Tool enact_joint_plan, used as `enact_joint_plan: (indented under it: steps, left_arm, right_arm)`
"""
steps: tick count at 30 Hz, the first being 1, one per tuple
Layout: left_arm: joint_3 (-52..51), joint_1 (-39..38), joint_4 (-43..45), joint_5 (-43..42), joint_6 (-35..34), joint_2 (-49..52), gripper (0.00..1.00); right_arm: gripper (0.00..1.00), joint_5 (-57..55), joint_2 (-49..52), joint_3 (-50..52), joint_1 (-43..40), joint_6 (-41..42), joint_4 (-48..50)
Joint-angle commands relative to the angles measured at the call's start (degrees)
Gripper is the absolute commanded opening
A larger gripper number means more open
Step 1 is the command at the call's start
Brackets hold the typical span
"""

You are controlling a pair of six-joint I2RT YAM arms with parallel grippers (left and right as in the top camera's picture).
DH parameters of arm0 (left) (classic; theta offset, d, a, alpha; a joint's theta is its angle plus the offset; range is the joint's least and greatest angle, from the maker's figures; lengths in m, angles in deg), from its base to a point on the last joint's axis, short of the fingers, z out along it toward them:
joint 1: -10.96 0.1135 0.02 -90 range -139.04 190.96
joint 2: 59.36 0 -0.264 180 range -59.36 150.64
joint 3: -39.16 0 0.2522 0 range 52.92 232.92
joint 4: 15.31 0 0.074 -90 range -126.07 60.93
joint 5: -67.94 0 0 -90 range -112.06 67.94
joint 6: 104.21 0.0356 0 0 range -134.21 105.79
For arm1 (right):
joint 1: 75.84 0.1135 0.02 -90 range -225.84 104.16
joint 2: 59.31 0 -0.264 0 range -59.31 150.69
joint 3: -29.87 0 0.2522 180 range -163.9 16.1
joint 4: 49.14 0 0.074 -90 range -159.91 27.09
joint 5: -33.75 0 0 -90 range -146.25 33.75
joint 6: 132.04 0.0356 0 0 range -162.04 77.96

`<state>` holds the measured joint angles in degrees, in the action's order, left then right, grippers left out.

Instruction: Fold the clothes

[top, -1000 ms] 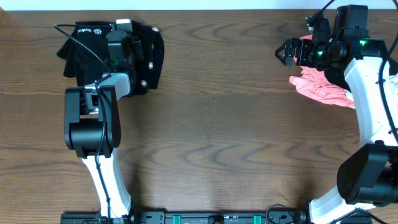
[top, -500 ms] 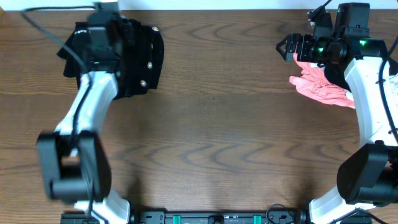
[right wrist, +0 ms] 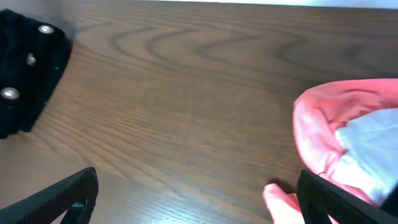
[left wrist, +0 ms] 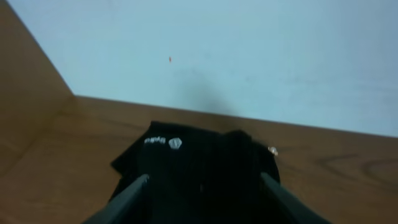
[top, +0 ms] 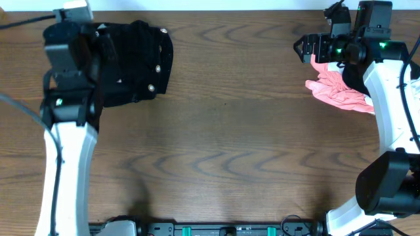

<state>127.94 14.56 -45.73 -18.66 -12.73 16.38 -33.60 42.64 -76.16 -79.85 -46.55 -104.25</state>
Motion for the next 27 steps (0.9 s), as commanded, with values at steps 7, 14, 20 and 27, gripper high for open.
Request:
enact_joint_plan:
  steps: [7, 14, 20, 27]
  left_arm:
    - [0.33, 0.04, -10.32, 0.28, 0.07, -3.15, 0.9]
    - [0.33, 0.04, -14.4, 0.28, -2.47, -3.15, 0.98]
    - [0.33, 0.04, -18.32, 0.28, -2.45, -3.15, 0.98]
    - [0.33, 0.04, -20.83, 0.09, -2.64, -3.13, 0.98]
  right_arm:
    - [0.99, -9.55, -8.98, -0.7, 0.37, -7.8, -0.83]
    - [0.99, -19.45, -18.51, -0.7, 0.33, -8.41, -4.98]
    - [0.99, -22.43, -22.32, -0.7, 0.28, -8.41, -10.38]
    - [0.99, -22.43, -22.45, -0.68, 0.28, -8.41, -18.84]
